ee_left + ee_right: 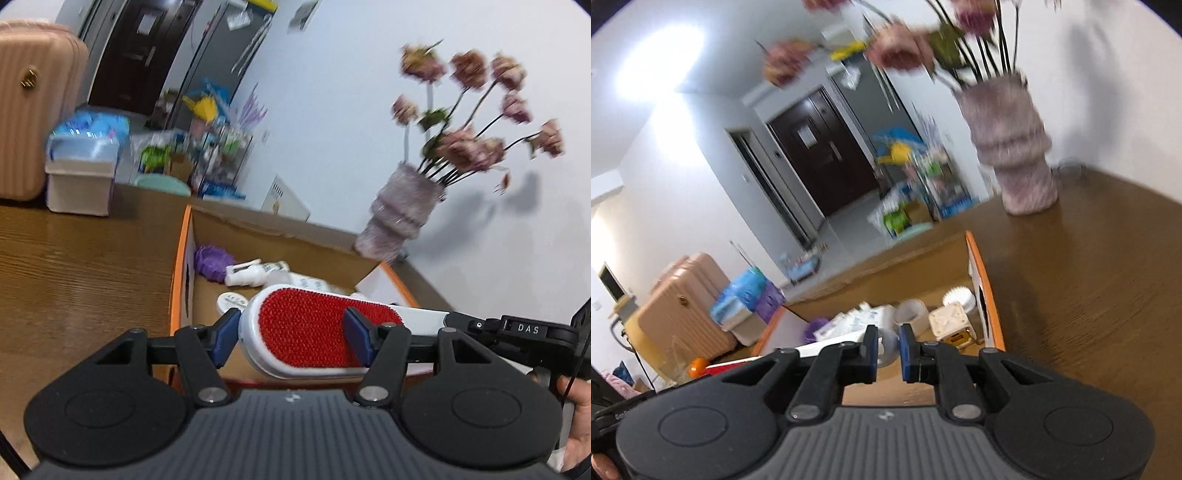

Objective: Organize rigid objects
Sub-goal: 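Carry the lint roller into the cardboard box with both tools and open both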

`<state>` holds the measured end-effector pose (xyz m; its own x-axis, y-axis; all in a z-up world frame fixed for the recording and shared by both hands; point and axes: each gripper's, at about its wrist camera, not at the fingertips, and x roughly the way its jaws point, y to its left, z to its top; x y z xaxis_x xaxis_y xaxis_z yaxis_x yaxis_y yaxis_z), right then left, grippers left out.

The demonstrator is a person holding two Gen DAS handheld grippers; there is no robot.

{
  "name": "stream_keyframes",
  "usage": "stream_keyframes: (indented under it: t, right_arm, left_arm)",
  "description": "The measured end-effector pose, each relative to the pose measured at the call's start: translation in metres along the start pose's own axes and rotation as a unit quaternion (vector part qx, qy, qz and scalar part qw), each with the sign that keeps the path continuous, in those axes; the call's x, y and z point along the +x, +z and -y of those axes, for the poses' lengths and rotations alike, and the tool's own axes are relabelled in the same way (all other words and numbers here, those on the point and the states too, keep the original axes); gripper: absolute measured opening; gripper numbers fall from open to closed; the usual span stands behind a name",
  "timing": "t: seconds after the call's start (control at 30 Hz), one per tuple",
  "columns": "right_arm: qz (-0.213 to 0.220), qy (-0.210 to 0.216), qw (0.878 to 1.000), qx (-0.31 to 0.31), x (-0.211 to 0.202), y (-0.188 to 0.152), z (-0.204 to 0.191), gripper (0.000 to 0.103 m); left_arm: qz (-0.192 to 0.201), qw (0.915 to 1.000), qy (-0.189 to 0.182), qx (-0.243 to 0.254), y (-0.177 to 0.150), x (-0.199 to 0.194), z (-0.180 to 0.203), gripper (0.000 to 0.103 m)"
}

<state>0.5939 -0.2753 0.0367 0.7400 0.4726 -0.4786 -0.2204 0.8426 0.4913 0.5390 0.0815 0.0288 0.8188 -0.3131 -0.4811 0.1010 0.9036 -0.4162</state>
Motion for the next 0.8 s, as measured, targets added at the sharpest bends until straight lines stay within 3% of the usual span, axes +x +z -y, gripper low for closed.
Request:
stream_keyframes:
  t: [0.17,0.37,0.57,0.8]
  right_arm:
    - [-0.054,-0.028,0.998,-0.002,0.043,0.003,0.011,0.012]
    - [-0.072,-0.059,0.995,-0.041,0.061,-0.004,0.006,0.015]
    - [-0.089,-0.077,0.989,-0.094,0.069,-0.007,-0.002,0.014]
    - [-0.094,-0.127,0.973,-0.169,0.064,-0.006,-0.024,0.018]
  left_arm:
    - [-0.035,0.9990,0.021,0.016,0.004,0.031,-0.005,0.061]
    - [-0.046,0.9968,0.045,0.047,-0.010,0.046,-0.004,0.063]
    - [-0.059,0.9943,0.042,0.078,-0.015,0.049,0.004,0.062]
    - [-0.053,0.9920,0.069,0.091,-0.008,0.025,0.010,0.063]
